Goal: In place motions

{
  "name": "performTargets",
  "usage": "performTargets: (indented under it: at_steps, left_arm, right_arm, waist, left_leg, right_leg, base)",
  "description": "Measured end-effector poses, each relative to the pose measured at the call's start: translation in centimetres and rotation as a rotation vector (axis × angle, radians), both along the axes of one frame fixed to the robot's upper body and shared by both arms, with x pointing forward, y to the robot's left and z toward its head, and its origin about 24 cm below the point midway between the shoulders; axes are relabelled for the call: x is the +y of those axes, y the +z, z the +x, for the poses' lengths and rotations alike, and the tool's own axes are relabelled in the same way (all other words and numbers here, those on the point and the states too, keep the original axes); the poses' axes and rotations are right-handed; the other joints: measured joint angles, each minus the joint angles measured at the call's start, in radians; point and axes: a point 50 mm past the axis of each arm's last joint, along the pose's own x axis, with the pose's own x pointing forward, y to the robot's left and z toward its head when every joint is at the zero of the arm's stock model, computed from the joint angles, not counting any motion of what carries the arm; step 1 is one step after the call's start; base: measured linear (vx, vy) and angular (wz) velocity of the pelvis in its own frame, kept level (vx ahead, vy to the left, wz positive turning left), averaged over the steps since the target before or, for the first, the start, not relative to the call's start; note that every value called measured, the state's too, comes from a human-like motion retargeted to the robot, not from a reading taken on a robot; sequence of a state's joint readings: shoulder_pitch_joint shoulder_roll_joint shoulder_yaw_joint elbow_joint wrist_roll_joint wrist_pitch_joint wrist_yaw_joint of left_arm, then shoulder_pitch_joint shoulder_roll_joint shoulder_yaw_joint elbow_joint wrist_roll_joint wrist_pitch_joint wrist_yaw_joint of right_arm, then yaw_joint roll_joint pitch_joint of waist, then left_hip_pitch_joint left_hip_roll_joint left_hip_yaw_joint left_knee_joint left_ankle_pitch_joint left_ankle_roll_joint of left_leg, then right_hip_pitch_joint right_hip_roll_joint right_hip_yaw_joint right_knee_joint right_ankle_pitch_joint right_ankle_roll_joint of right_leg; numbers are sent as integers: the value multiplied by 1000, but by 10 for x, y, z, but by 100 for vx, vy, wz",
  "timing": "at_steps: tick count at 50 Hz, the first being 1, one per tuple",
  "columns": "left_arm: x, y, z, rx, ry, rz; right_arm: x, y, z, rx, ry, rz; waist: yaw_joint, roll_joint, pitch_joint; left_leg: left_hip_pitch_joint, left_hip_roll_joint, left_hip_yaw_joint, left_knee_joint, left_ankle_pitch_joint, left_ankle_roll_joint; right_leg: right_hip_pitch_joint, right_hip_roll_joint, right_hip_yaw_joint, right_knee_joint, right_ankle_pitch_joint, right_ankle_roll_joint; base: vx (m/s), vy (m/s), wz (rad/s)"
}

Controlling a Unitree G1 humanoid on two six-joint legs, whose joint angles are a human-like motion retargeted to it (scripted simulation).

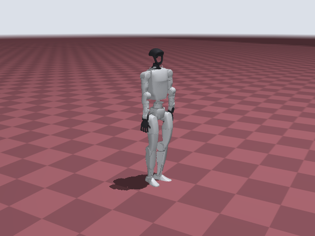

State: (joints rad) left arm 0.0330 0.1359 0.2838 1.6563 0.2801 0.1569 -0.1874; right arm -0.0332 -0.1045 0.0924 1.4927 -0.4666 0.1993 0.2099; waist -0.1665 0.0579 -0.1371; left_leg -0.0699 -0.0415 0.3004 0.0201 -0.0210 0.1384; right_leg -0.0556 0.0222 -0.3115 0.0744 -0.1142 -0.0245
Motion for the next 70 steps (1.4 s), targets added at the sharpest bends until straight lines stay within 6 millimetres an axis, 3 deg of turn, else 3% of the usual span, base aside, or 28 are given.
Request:
performTargets:
  at_steps: [10,14,21,26,30,38,43,48,54,60,65,70]
  left_arm:
    - [5,-1,21,-52,-52,-12]
    - [5,-3,39,-110,-46,-31]
    - [6,-3,77,-234,-92,-31]
    - [11,0,97,-287,-124,-26]
    - [22,4,111,-318,-119,-5]
    - [53,12,113,-291,-12,149]
    - [61,13,81,-163,192,252]
    - [53,10,49,-74,256,250]
    - [31,5,37,-46,200,175]
    - [37,6,68,-139,141,166]
    - [64,15,97,-220,117,236]
    - [85,22,98,-227,128,294]
  right_arm:
    - [-5,1,-14,47,-142,-10]
    - [-11,2,-17,61,-179,-24]
    - [-28,7,-37,118,-168,-83]
    - [-34,10,-55,171,-168,-97]
    - [-37,11,-56,180,-151,-102]
    - [-46,8,-21,21,-97,-124]
    - [-45,8,24,-116,41,-119]
    - [-26,13,75,-298,106,-73]
    - [5,18,106,-396,72,101]
    - [15,23,118,-448,88,155]
    - [9,19,106,-413,140,115]
    - [-1,11,79,-281,159,72]
  waist:
    - [134,-19,25]
    - [114,-14,21]
    - [199,-32,27]
    - [284,-69,36]
    - [392,-111,79]
    - [731,-170,228]
    - [798,-199,255]
    - [803,-217,271]
    - [830,-204,291]
    - [782,-213,289]
    - [714,-218,273]
    - [622,-212,240]
  left_leg:
    - [-19,8,75,9,29,5]
    - [-52,-2,-7,35,32,-3]
    - [-106,-41,-96,53,82,-24]
    - [-141,-94,-187,38,127,-71]
    - [-148,-143,-254,23,140,-123]
    - [-119,-219,-317,9,92,-248]
    - [-120,-235,-339,0,50,-326]
    - [-127,-234,-353,-1,32,-357]
    - [-112,-223,-347,1,30,-339]
    - [-98,-214,-340,0,41,-276]
    - [-78,-204,-334,1,82,-198]
    - [-50,-187,-316,7,123,-115]
  right_leg:
    - [21,-4,39,6,1,5]
    - [24,-29,-51,27,-27,23]
    - [73,-70,-207,41,-73,58]
    - [128,-92,-384,39,-115,91]
    - [178,-100,-518,45,-149,122]
    - [287,-115,-737,66,-213,174]
    - [320,-98,-832,76,-232,212]
    - [327,-86,-868,84,-238,233]
    - [328,-85,-843,85,-241,227]
    - [309,-90,-796,86,-241,210]
    - [289,-95,-723,79,-226,181]
    - [262,-101,-607,72,-203,141]
  base:
    - [2,5,-28]
    - [1,14,112]
    - [2,26,142]
    - [-8,31,239]
    - [-26,29,246]
    - [-29,12,178]
    - [-6,-6,143]
    - [-6,-7,61]
    - [0,0,-23]
    - [4,-6,-50]
    - [8,-6,-96]
    - [16,-6,-146]
